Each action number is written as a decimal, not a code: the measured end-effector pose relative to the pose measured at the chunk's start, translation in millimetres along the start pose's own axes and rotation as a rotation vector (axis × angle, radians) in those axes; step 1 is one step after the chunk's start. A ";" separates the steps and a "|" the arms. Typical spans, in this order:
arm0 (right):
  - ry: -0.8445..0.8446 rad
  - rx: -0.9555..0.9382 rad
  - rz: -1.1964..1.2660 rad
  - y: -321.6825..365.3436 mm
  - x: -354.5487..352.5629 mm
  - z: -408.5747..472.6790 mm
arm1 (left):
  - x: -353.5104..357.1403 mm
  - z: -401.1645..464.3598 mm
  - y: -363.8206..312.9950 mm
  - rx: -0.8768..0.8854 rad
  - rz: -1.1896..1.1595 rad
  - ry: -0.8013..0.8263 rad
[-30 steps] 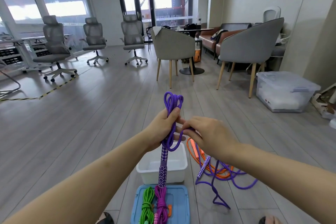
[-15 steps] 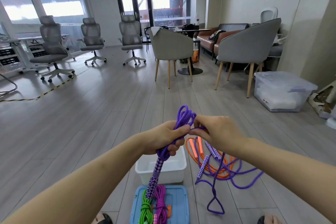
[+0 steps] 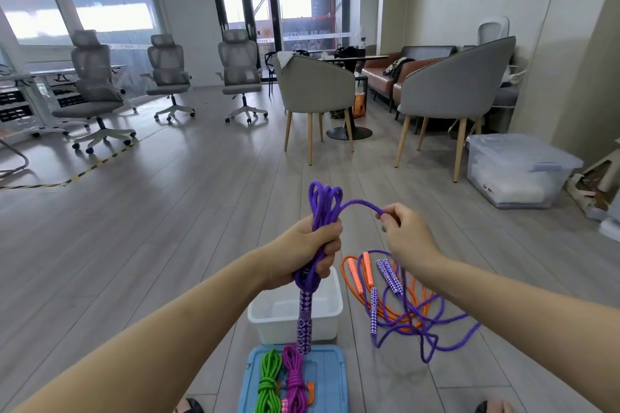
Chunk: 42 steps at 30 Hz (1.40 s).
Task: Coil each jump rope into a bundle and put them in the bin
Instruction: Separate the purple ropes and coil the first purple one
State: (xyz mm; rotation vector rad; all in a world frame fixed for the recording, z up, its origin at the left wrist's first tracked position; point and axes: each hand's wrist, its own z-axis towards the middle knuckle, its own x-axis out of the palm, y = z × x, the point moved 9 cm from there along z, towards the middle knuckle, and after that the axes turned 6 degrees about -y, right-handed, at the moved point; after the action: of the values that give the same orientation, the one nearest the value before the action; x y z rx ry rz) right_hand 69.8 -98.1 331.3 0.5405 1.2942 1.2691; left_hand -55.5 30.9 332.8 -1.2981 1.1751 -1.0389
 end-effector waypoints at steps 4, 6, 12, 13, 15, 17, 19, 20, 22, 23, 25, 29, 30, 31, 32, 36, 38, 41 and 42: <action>0.004 0.147 0.305 7.8 20.3 -14.3 | -8.7 6.9 1.4 0.075 -0.042 -0.190; 0.016 0.191 0.462 13.6 26.1 -20.5 | -11.3 9.1 2.3 0.103 -0.073 -0.275; -0.001 0.250 0.602 18.1 31.8 -28.9 | -12.7 11.2 5.2 0.158 -0.018 -0.392; 0.028 0.238 0.613 21.9 34.8 -30.4 | -12.4 11.9 5.7 0.156 0.002 -0.402; 0.107 0.234 0.641 29.3 44.6 -34.7 | -9.3 12.6 6.0 0.161 0.014 -0.415; 0.177 0.219 0.658 36.0 52.6 -38.9 | -6.5 11.7 6.6 0.172 -0.018 -0.427; 0.150 0.189 0.615 35.3 48.8 -36.4 | -4.6 12.3 8.7 0.159 -0.064 -0.422; 0.113 0.186 0.594 32.8 44.0 -34.0 | -3.8 12.7 9.0 0.154 -0.078 -0.413; 0.075 0.208 0.600 27.9 37.6 -30.7 | -3.6 14.1 9.2 0.166 -0.099 -0.401; 0.075 0.219 0.603 26.5 36.8 -30.1 | -3.5 14.3 9.0 0.177 -0.107 -0.404; 0.077 0.225 0.620 27.4 36.6 -32.3 | -2.5 13.8 7.6 0.186 -0.114 -0.437; 0.083 0.252 0.608 28.5 42.4 -36.2 | -12.6 13.6 9.3 0.173 -0.153 -0.584; 0.106 0.263 0.604 29.7 46.2 -37.7 | -18.6 13.7 11.4 0.157 -0.168 -0.630; 0.138 0.268 0.593 29.9 50.8 -39.1 | -24.4 14.2 14.4 0.135 -0.190 -0.672; 0.183 0.270 0.582 30.4 56.4 -41.7 | -29.4 14.7 16.9 0.113 -0.230 -0.710; 0.362 0.191 0.477 34.2 73.2 -54.4 | -47.3 17.7 12.9 0.110 -0.516 -0.790; 0.426 0.124 0.390 36.0 73.3 -56.7 | -57.7 20.5 6.3 0.134 -0.633 -0.779; 0.589 0.060 0.271 35.8 71.8 -63.3 | -76.5 20.9 0.1 0.167 -0.764 -0.766; 0.652 0.047 0.235 34.0 71.8 -66.7 | -83.2 20.7 -2.2 0.180 -0.792 -0.759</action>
State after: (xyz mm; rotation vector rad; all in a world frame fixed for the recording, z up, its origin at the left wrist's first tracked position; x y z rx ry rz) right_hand -18.2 -45.9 314.0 0.3213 1.8390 1.6955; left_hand -46.6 116.1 337.2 -1.8261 -0.0315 -0.9958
